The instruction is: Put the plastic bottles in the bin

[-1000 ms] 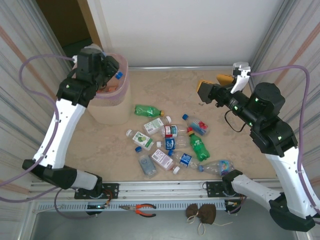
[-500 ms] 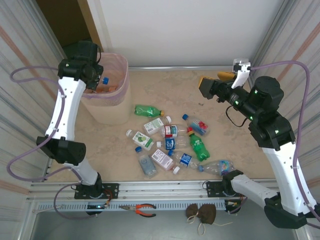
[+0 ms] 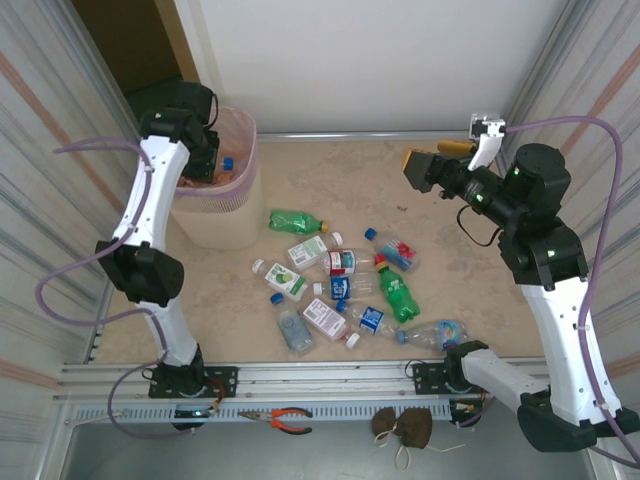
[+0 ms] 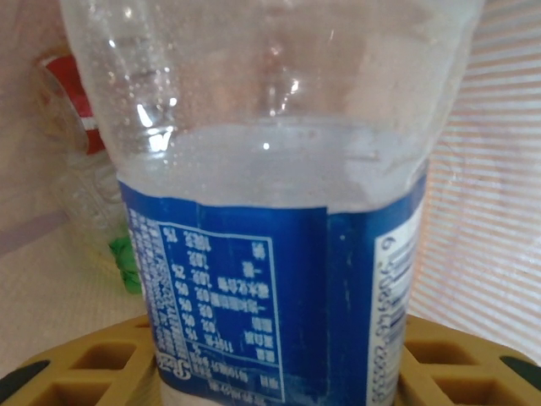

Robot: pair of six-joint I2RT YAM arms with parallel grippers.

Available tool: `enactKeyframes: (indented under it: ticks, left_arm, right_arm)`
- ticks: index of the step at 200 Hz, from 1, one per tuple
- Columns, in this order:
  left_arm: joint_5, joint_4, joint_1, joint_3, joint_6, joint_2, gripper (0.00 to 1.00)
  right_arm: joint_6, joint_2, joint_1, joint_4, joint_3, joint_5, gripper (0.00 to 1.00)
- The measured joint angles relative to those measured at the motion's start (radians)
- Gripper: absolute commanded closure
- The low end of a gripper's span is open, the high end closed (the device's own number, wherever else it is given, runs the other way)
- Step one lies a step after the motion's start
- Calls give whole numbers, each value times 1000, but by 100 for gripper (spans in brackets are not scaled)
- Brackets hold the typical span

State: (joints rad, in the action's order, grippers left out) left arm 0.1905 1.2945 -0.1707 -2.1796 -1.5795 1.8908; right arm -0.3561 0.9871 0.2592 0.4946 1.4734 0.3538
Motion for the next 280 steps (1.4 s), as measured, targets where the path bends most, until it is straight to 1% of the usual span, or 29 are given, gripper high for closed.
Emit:
enactKeyframes:
  ticks: [21, 43, 96, 155, 185, 215, 236, 280]
  left_arm:
    - [-1, 30, -9, -61, -44, 43, 59]
    - [-11, 51, -15, -107, -81, 78, 60]
    - [-15, 90, -14, -100, -140, 111, 59]
    - [-36, 92, -12, -14, -164, 124, 49]
    - [-43, 91, -6, -8, -174, 138, 38]
    - [-42, 89, -3, -8, -174, 140, 31]
    - [-43, 88, -3, -8, -174, 140, 29]
    - [-42, 76, -3, -16, -149, 138, 30]
  right_arm:
    - [0, 0, -24, 0, -6, 21, 9]
    - [0, 0, -43, -5, -12, 40, 9]
    - [0, 0, -85, -23, -31, 74, 10]
    - [0, 0, -105, -39, -58, 90, 9]
    - [0, 0, -114, -46, -58, 90, 9]
    - [0, 0, -116, -46, -58, 89, 9]
    - [0, 0, -116, -45, -58, 89, 9]
    - [0, 0, -116, -41, -58, 85, 9]
